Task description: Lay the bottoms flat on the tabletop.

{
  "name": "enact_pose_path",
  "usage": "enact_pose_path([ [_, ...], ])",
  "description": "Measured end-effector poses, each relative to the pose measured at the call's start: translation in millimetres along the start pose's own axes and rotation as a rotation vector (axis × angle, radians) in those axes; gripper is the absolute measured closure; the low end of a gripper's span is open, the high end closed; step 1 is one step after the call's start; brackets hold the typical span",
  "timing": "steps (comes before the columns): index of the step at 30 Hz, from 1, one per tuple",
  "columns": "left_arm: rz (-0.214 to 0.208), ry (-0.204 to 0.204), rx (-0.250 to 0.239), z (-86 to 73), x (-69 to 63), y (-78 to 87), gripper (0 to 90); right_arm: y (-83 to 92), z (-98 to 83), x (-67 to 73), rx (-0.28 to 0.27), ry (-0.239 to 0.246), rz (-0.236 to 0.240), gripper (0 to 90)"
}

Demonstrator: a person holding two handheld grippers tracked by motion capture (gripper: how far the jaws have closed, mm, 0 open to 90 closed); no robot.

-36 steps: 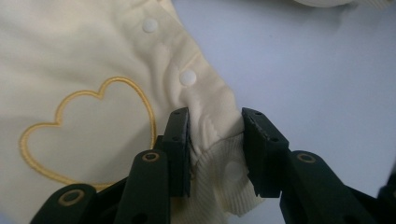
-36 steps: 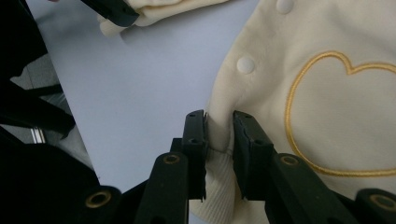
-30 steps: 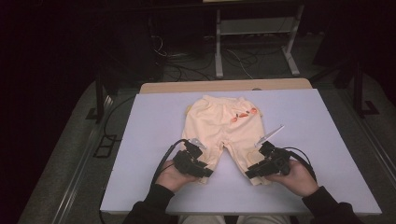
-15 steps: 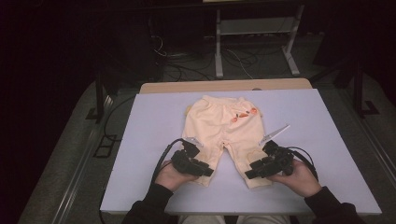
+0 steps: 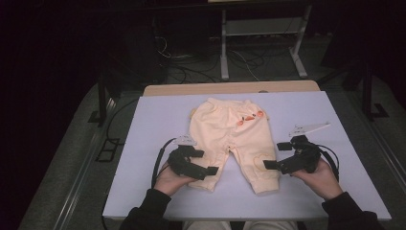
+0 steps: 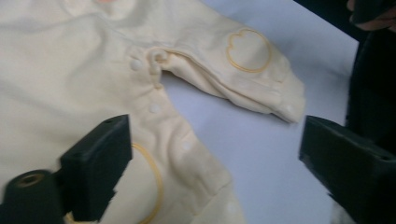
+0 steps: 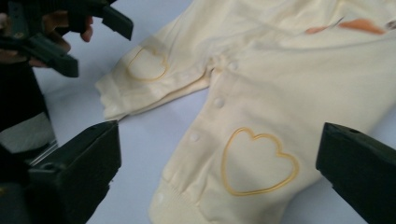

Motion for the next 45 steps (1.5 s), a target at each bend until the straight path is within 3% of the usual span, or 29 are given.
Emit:
enact_pose_path([
  [2, 0.016, -0.01, -0.013, 0.6, 3.5, 4.5, 0.3, 5.0, 4.3, -4.3, -0.04, 0.0, -0.021, 0.0],
  [9, 0.048, -0.039, -0.043, -1.7, 10.5, 16.7, 0.0, 17.1, 7.0, -11.8, -0.086, -0.004, -0.071, 0.0],
  [18, 0.087, -0.051, -0.062, -13.0, 15.6, 30.9, 0.0, 30.3, -10.7, -17.2, -0.121, -0.003, -0.105, 0.0],
  [32, 0.143, -0.043, -0.14, -25.5, 26.9, 51.3, 0.0, 38.7, -41.4, -24.4, -0.133, -0.007, -0.139, 0.0],
  [35, 0.152, -0.055, -0.148, -28.5, 29.3, 54.9, 0.0, 39.3, -46.5, -26.0, -0.14, -0.006, -0.146, 0.0],
  [39, 0.165, -0.104, -0.16, -35.5, 33.4, 60.7, 0.0, 40.5, -53.1, -29.5, -0.145, -0.008, -0.153, 0.0],
  [45, 0.168, -0.075, -0.174, -41.9, 38.0, 65.5, 0.0, 43.2, -61.2, -36.8, -0.148, -0.003, -0.174, 0.0],
])
Point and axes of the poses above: each handheld gripper's, and its own axes: y roughly backward along the jaws, z roughly out of its top, x roughly to its left, the point moved 10 cm from there along -y, roughly forward along the jaws, and after that the axes turned 8 degrees about -x, right-handed, at the moved point
